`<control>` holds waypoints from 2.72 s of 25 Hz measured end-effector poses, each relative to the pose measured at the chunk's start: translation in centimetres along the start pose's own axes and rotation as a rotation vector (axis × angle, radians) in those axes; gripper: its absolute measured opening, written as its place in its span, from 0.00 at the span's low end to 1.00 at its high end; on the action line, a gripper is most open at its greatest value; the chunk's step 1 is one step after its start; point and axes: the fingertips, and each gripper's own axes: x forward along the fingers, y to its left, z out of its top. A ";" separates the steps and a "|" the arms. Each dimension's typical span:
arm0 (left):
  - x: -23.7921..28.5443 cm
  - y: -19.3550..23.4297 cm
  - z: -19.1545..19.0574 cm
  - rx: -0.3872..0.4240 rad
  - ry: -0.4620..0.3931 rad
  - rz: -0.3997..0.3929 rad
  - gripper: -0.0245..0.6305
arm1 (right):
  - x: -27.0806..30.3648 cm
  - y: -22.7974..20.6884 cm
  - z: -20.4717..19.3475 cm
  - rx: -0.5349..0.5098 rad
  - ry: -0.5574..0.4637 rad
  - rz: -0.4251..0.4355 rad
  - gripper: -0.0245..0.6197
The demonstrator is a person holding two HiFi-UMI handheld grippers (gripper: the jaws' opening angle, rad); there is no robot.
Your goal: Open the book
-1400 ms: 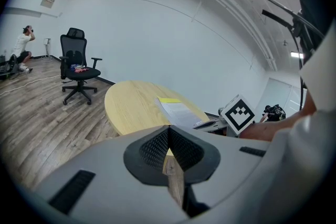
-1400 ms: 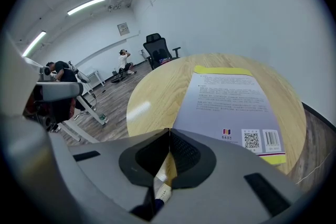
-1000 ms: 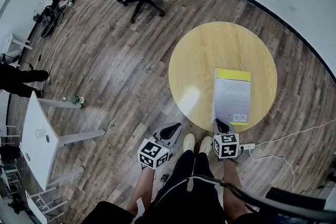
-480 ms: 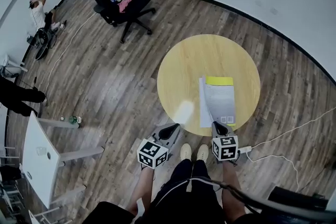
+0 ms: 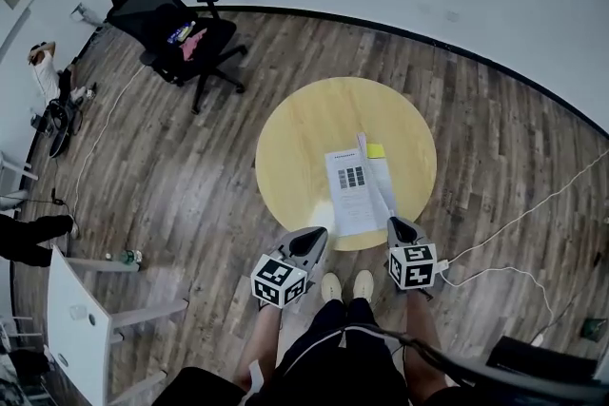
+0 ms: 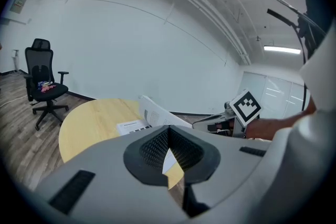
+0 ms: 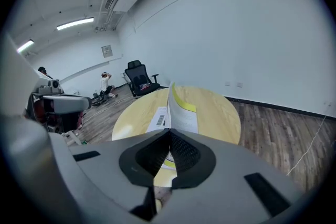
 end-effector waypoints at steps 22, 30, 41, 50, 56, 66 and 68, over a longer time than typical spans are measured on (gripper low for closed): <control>11.4 -8.2 3.2 0.086 0.079 -0.130 0.04 | -3.2 -13.8 -1.7 0.168 -0.017 -0.092 0.05; 14.8 -7.7 1.9 0.074 0.125 -0.133 0.04 | -1.0 -16.3 -4.6 0.213 0.048 -0.084 0.05; 18.1 -6.2 -0.3 0.061 0.182 -0.120 0.04 | 2.0 -20.1 -8.2 0.254 0.122 -0.098 0.05; 20.2 -6.0 -2.9 0.043 0.224 -0.120 0.04 | 3.8 -21.6 -10.3 0.266 0.151 -0.082 0.05; 20.9 -6.6 -3.6 0.043 0.242 -0.136 0.04 | 4.1 -21.7 -10.7 0.274 0.153 -0.069 0.05; 20.4 -6.8 -3.2 0.046 0.237 -0.130 0.04 | 3.2 -21.0 -10.4 0.343 0.114 -0.027 0.10; 20.1 -6.8 -3.2 0.046 0.232 -0.130 0.04 | 3.0 -20.8 -10.6 0.357 0.108 -0.026 0.29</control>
